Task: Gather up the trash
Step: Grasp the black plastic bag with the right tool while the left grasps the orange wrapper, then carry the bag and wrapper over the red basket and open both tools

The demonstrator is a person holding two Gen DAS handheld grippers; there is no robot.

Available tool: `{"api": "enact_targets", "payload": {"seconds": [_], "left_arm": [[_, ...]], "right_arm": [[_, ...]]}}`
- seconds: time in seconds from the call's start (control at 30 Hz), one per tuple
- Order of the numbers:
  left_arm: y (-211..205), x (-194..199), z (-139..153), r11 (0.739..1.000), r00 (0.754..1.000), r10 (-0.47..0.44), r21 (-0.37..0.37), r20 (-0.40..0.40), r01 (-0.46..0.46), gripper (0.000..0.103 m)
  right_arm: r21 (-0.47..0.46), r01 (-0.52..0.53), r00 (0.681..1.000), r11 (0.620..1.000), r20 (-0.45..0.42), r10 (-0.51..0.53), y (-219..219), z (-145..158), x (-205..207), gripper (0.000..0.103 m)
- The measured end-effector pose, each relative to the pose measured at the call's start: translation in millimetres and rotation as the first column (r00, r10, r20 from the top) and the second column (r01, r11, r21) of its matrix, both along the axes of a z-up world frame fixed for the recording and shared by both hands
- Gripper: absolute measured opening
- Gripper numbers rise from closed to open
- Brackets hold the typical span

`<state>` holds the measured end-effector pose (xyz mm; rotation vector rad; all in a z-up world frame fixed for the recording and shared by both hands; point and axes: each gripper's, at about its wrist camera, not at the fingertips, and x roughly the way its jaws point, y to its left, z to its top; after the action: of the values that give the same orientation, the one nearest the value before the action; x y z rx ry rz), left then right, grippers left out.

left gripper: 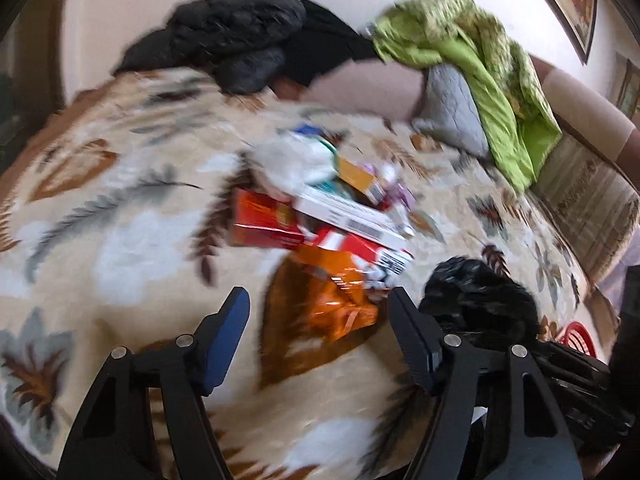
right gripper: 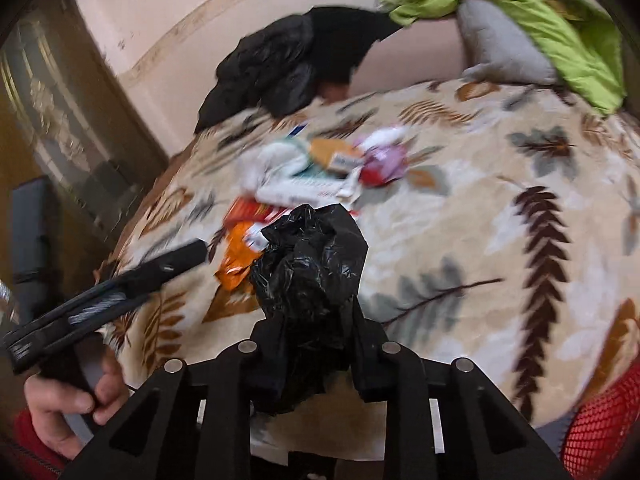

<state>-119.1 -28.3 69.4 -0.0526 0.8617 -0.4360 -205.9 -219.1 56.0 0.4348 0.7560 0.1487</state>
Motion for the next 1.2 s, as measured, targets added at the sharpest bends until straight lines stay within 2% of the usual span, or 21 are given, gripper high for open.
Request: {"api": "enact_targets", "payload": {"seconds": [0.1,0.17,0.2,0.33,0.5,0.63,0.73,0.87,0.97,1.13,1.2], "left_arm": [[-21.8,15.8,-15.7,1.000,0.999,-0.013,0.021,-0.037,0.014,0.070],[-34.1,26.8,-30.4,0.999,0.998,-0.019,0.049,-0.063,0.022,0.052],[-37.7,29.7,-35.5,0.998,0.997,-0.020,0.058,-0.075,0.025,0.040],[-34.8,24.5,-38.7,0.999,0.999,-0.021,0.046,-0.039,0.023,0.038],[-28.1,7.0,-25.2,0.999,0.999,-0.034,0.005,0.013,0.033,0.038],[-42.3,-17.5,-5.3,0.995,0.991,-0.098,0.005,0.090,0.097,0.038],[-64.1,-37.9,8.4,0.982,0.975,-0.185,-0.011,0.123,0.188,0.038],[-104.6,-64.4,21.7,0.945,0.940,-0.318,-0.038,0.124,0.325,0.038],[-138.4,-85.9,30.3,0.903,0.901,-0.418,-0.055,0.118,0.426,0.038],[-198.5,-122.1,38.2,0.817,0.823,-0.562,-0.102,0.083,0.568,0.038],[-225.4,-136.5,38.8,0.775,0.784,-0.617,-0.120,0.062,0.620,0.038]], "right_arm": [[-0.001,0.054,0.999,0.999,0.007,-0.054,-13.4,3.6,-8.7,0.025],[0.002,0.074,0.997,0.997,0.022,-0.074,-19.4,7.6,-13.7,0.025],[0.000,0.079,0.997,0.997,0.027,-0.079,-21.6,9.5,-14.9,0.025],[0.007,0.095,0.994,0.995,0.051,-0.095,-28.8,12.9,-24.3,0.025],[0.032,0.133,0.988,0.991,0.074,-0.135,-48.2,19.1,-43.5,0.025],[0.054,0.170,0.982,0.984,0.077,-0.174,-69.7,24.0,-66.2,0.025],[0.063,0.213,0.973,0.975,0.081,-0.217,-89.1,29.9,-90.5,0.025],[0.062,0.297,0.950,0.953,0.081,-0.302,-120.7,36.7,-126.8,0.025],[0.057,0.371,0.924,0.927,0.071,-0.375,-146.3,39.4,-156.2,0.025],[0.033,0.503,0.863,0.864,0.028,-0.504,-193.5,35.8,-209.1,0.025],[0.027,0.548,0.836,0.836,0.013,-0.549,-210.5,32.0,-228.3,0.025]]}}
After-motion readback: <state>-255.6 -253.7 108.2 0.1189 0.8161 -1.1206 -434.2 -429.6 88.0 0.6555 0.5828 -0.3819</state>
